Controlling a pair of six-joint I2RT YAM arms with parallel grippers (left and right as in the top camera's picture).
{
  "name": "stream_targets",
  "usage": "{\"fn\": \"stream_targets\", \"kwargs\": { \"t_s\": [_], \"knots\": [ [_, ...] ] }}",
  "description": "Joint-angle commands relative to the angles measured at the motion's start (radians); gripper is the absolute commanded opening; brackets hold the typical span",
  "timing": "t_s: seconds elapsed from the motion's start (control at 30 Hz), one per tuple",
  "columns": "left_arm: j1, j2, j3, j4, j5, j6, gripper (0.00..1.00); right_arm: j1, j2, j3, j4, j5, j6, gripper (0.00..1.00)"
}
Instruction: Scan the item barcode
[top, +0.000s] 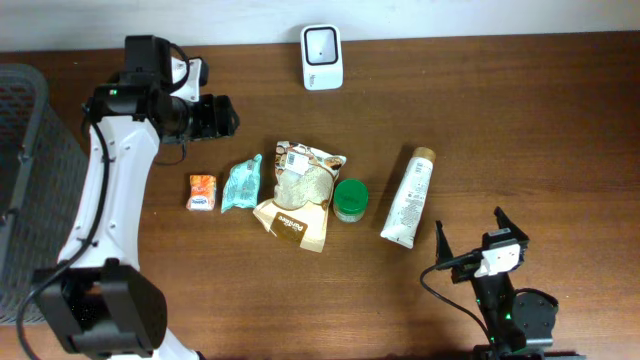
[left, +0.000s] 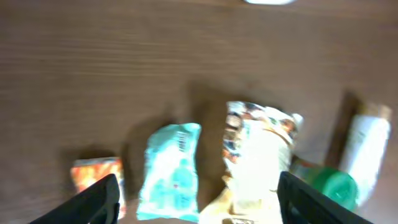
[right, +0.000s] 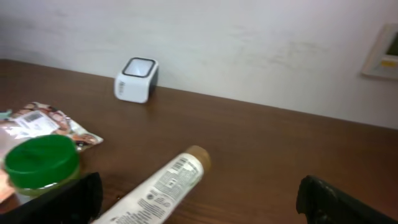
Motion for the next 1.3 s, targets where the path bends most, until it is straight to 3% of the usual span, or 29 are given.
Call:
{"fn": "stream_targets", "kwargs": {
  "t_s": [0.0, 0.17, 0.4, 0.57, 0.7, 0.9, 0.93, 1.03, 1.17, 1.27],
  "knots": [
    [-0.063, -0.006, 0.009, -0.018, 0.08, 0.085, 0.75, 0.009, 0.001, 0.021, 0.01, -0.044, 0.086, 0.98],
    [-0.147, -0.006, 0.009, 0.006, 0.032, 0.086, 0.78, 0.008, 0.161, 0.233, -0.134, -0.066, 0.09, 0.98],
    [-0.202, -0.006, 0.009, 0.01, 0.033, 0.175, 0.79, -0.002, 0.615, 0.681, -0.419, -0.081, 0.09, 0.98],
    [-0.215, -0.006, 0.009, 0.028, 0.033, 0.175, 0.79, -0.246, 0.906, 0.969, -0.638, -0.452, 0.09, 0.98],
    [-0.215, -0.006, 0.009, 0.028, 0.033, 0.175, 0.8, -0.455, 1.097, 0.994, -0.733, -0.83, 0.09, 0.98],
    [-0.215, 0.003, 0.009, 0.031, 0.037, 0.175, 0.81, -0.456, 1.438, 0.993, -0.805, -0.85, 0.061, 0.98],
    [-0.215, 0.005, 0.009, 0.031, 0.037, 0.175, 0.81, -0.442, 1.481, 0.993, -0.807, -0.848, 0.04, 0.94],
    [-0.217, 0.011, 0.008, 0.031, 0.037, 0.175, 0.81, -0.379, 1.604, 0.993, -0.808, -0.767, 0.026, 0.68],
    [-0.218, 0.018, 0.008, 0.031, 0.037, 0.175, 0.8, -0.261, 1.672, 0.993, -0.797, -0.563, 0.091, 0.64],
    [-0.233, 0.024, 0.008, 0.039, 0.036, 0.175, 0.76, -0.2, 1.683, 0.993, -0.754, -0.407, 0.234, 0.52]
  ]
}}
